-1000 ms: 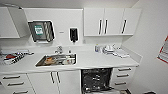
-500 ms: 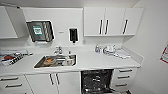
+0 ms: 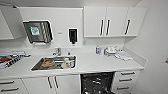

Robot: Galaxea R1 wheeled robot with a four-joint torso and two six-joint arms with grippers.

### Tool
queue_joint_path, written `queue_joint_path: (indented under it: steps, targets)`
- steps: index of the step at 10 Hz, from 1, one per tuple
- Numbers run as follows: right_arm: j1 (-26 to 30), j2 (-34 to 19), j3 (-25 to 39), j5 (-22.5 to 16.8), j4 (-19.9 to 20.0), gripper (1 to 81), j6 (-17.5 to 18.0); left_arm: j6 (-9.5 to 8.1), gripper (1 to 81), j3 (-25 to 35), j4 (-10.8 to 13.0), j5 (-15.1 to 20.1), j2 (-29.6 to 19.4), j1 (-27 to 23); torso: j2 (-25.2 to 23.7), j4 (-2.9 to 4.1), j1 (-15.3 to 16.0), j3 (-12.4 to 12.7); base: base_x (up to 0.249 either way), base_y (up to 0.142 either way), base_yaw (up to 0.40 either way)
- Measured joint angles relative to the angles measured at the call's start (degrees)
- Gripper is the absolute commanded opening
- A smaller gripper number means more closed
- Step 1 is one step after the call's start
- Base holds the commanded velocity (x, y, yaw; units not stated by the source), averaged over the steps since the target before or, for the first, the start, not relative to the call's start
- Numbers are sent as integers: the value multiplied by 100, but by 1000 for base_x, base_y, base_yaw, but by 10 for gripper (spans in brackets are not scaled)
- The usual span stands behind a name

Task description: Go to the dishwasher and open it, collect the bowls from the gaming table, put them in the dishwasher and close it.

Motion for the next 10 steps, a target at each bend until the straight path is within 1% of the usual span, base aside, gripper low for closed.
queue_joint_path:
  steps: [2, 4, 6, 7, 9, 10]
  targets:
    - [77, -2, -2, 41, 0, 10, 0, 0, 10, 0, 0, -11, 0, -66, 6, 0, 9, -2, 0, 0, 0]
    - [0, -2, -2, 34, -4, 10, 0, 0, 10, 0, 0, -33, -1, 2, 6, 0, 5, -2, 0, 0, 0]
    - [-15, -5, -2, 37, -9, 10, 0, -2, 10, 0, 0, -173, -37, 28, 4, 0, -2, -68, 0, 0, 0]
    - [18, -5, -2, 48, -9, 10, 0, -5, 10, 0, 0, -276, -56, -17, 4, 0, -5, -201, 0, 0, 0]
    - [20, -10, -2, 50, -9, 10, 0, -10, 10, 39, 2, -651, -113, -38, 4, 0, -5, -568, 0, 0, 0]
    - [49, -49, 0, 69, -9, 10, 4, -11, 10, 80, 2, -697, -185, -79, 4, 0, -2, -756, 0, 0, 0]
